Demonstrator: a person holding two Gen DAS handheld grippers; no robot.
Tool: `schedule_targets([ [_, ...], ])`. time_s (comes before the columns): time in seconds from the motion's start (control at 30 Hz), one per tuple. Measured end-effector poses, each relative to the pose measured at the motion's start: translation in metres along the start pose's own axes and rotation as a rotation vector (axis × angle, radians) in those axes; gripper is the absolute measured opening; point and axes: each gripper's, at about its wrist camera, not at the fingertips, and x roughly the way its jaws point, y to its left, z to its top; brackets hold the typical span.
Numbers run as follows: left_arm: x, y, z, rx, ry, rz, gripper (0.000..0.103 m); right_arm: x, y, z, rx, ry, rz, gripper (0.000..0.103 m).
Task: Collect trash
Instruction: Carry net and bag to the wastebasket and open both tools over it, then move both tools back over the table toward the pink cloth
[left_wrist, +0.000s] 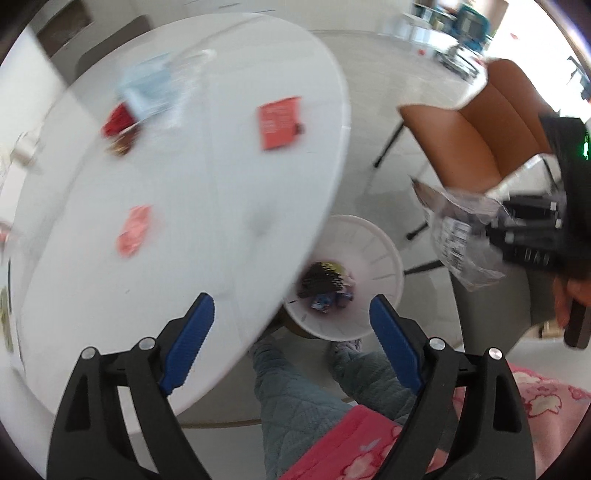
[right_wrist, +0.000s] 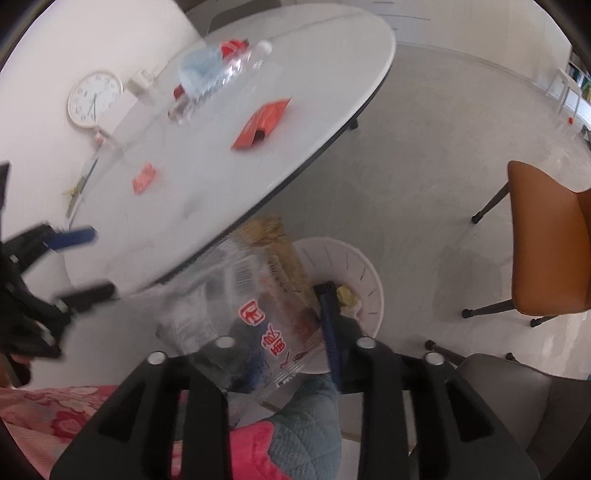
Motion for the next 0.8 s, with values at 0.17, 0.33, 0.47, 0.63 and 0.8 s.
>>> schedule_targets([
  [0.17, -0.004, 0.04, -0.006, -0.137, -0.014, 0.034, 0.082, 0.019, 0.011, 0.003, -0.019, 0.038, -0.003, 0.066],
  [0.33, -0.007, 0.066, -0.012, -0.227, -0.028, 0.045, 0.082, 0.015, 0.018, 0.009, -0.018, 0.021, 0.0, 0.085],
  [0.47, -0.01, 0.08, -0.015, -0.257, -0.031, 0.058, 0.082, 0.011, 0.019, 0.016, -0.007, 0.012, 0.008, 0.086],
  [0.63, -0.015, 0.087, -0.015, -0.278, -0.048, 0.062, 0.082, 0.006, 0.022, 0.021, -0.002, 0.002, 0.008, 0.087],
  [0.8, -0.018, 0.091, -0.014, -0.292, -0.063, 0.074, 0.082, -0.005, 0.032, 0.029, -0.01, -0.026, -0.025, 0.094],
])
